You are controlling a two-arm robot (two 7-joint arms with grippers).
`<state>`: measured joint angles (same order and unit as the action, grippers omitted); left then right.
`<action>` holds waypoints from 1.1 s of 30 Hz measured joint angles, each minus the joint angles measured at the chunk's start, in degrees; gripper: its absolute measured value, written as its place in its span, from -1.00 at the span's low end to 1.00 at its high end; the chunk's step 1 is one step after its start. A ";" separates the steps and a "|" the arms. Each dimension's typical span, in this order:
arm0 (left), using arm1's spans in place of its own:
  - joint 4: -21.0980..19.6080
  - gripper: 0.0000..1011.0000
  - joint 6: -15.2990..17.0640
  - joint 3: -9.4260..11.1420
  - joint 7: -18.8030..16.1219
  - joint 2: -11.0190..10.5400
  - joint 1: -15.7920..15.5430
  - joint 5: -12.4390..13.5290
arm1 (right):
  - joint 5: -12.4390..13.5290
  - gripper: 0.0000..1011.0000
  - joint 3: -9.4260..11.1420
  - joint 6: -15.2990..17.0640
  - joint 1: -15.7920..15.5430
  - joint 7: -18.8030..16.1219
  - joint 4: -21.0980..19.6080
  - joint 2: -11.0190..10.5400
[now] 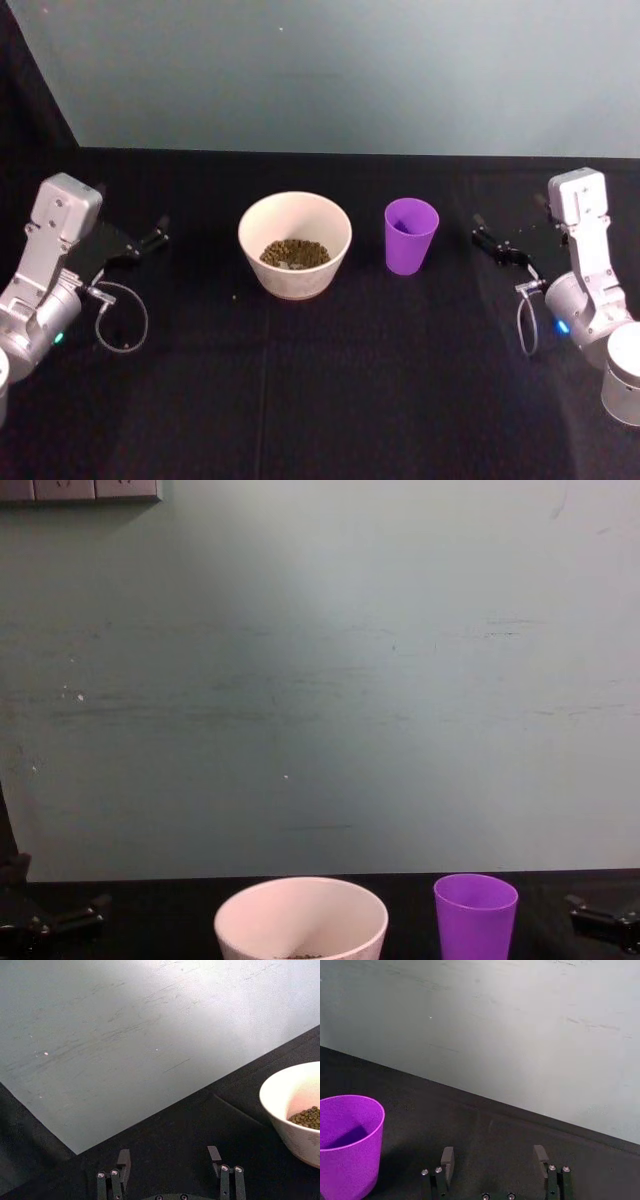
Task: Pick up the cup and pour the mung beans from the cup into the bowl.
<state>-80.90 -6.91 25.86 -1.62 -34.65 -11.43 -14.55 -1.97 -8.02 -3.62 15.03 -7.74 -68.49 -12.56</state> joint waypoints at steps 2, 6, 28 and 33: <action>0.00 0.98 0.00 0.00 0.00 0.00 0.00 0.00 | 0.01 0.99 -0.04 0.00 0.00 -0.01 0.00 -0.04; 0.00 0.98 0.00 0.00 0.00 0.00 0.00 0.00 | 0.07 0.99 -0.12 -0.06 0.01 -0.09 0.00 -0.15; 0.00 0.98 0.00 0.00 0.00 0.00 0.00 0.00 | 0.23 0.99 -0.31 -0.28 0.10 -0.63 0.01 -0.32; 0.00 0.98 0.00 0.00 0.00 0.00 0.00 0.00 | 0.25 0.99 -0.31 -0.31 0.10 -0.69 0.02 -0.34</action>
<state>-80.90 -6.91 25.86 -1.62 -34.64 -11.43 -14.55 -1.73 -8.33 -3.93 15.12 -8.43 -68.47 -12.90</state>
